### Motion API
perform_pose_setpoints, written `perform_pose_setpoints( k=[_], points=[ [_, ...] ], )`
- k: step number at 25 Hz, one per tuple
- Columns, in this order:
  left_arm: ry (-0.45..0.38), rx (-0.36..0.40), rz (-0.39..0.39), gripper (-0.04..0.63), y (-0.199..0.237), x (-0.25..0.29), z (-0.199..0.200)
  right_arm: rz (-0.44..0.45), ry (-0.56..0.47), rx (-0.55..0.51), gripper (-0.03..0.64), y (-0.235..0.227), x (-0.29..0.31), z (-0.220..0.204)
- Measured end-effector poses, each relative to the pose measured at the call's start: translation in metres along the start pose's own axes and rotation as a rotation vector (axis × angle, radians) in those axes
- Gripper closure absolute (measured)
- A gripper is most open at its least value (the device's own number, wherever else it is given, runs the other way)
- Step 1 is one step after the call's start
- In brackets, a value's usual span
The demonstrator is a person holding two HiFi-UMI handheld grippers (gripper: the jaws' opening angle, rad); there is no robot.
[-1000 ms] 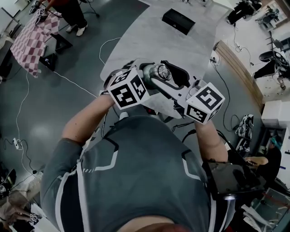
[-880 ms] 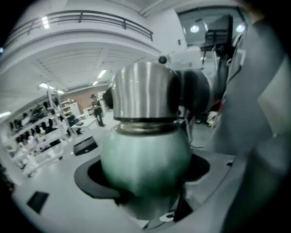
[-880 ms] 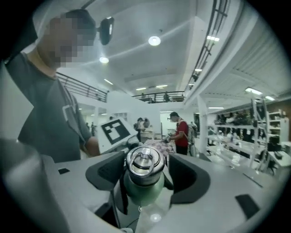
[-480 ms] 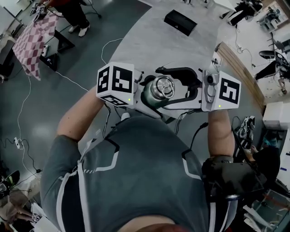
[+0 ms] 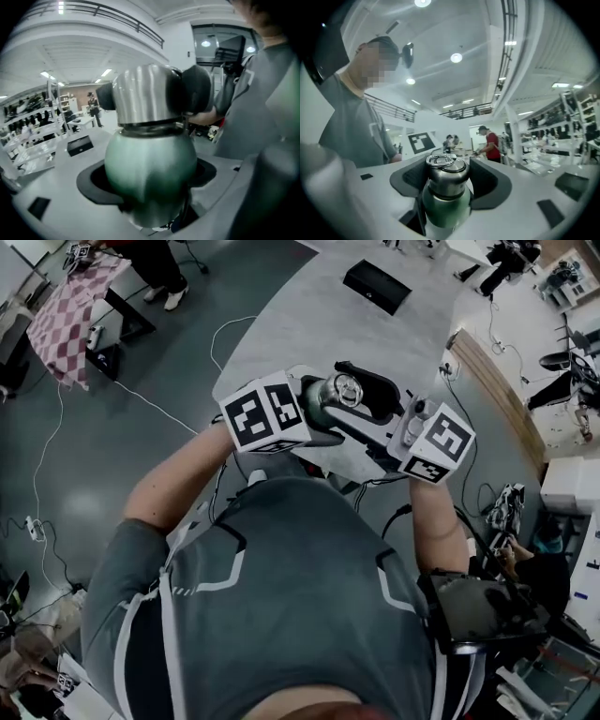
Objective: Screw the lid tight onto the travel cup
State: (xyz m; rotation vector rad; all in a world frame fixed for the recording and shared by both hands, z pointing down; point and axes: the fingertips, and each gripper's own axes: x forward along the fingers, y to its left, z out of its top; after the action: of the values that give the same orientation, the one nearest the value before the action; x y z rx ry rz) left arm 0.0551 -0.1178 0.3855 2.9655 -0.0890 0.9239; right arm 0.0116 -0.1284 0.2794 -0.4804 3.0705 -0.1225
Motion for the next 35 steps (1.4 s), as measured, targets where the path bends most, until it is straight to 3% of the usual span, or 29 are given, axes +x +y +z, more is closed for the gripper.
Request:
perform_pose_setpoints(
  k=[3, 5, 7, 11, 14, 17, 20, 21, 25, 27, 31, 33, 35],
  points=[
    [0.081, -0.024, 0.114, 0.196, 0.019, 0.013, -0.026, -0.201, 0.029, 0.078, 0.336, -0.020, 0.002, -0.026],
    [0.097, -0.023, 0.114, 0.196, 0.019, 0.015, -0.034, -0.220, 0.058, 0.092, 0.336, -0.020, 0.003, -0.033],
    [0.064, -0.014, 0.044, 0.196, 0.010, 0.011, -0.029, -0.146, 0.076, 0.065, 0.334, -0.011, 0.003, -0.029],
    [-0.058, 0.018, -0.202, 0.195, -0.021, -0.013, 0.000, 0.177, 0.072, -0.057, 0.293, 0.025, 0.002, 0.002],
    [-0.107, 0.036, -0.341, 0.196, -0.044, -0.027, 0.015, 0.344, 0.050, -0.123, 0.293, 0.043, 0.000, 0.019],
    [-0.130, 0.040, -0.442, 0.196, -0.062, -0.032, 0.024, 0.423, 0.104, -0.128, 0.293, 0.054, -0.007, 0.018],
    [-0.123, 0.047, -0.477, 0.195, -0.071, -0.031, 0.026, 0.447, 0.120, -0.114, 0.298, 0.056, -0.011, 0.017],
    [-0.120, 0.047, -0.476, 0.195, -0.072, -0.030, 0.026, 0.454, 0.110, -0.110, 0.328, 0.056, -0.011, 0.018],
    [-0.109, 0.020, -0.391, 0.195, -0.057, -0.023, 0.022, 0.401, 0.027, -0.113, 0.341, 0.046, -0.006, 0.025],
    [-0.064, -0.002, -0.264, 0.196, -0.036, -0.016, 0.013, 0.275, 0.040, -0.091, 0.341, 0.029, -0.001, 0.017],
    [0.101, -0.013, 0.053, 0.196, 0.015, 0.002, -0.023, -0.083, 0.127, -0.003, 0.342, -0.012, 0.003, -0.019],
    [0.156, -0.008, 0.136, 0.196, 0.026, 0.008, -0.037, -0.189, 0.154, 0.044, 0.342, -0.022, 0.003, -0.033],
    [0.172, 0.000, 0.163, 0.196, 0.026, 0.011, -0.042, -0.217, 0.177, 0.054, 0.342, -0.021, 0.002, -0.039]
  ],
)
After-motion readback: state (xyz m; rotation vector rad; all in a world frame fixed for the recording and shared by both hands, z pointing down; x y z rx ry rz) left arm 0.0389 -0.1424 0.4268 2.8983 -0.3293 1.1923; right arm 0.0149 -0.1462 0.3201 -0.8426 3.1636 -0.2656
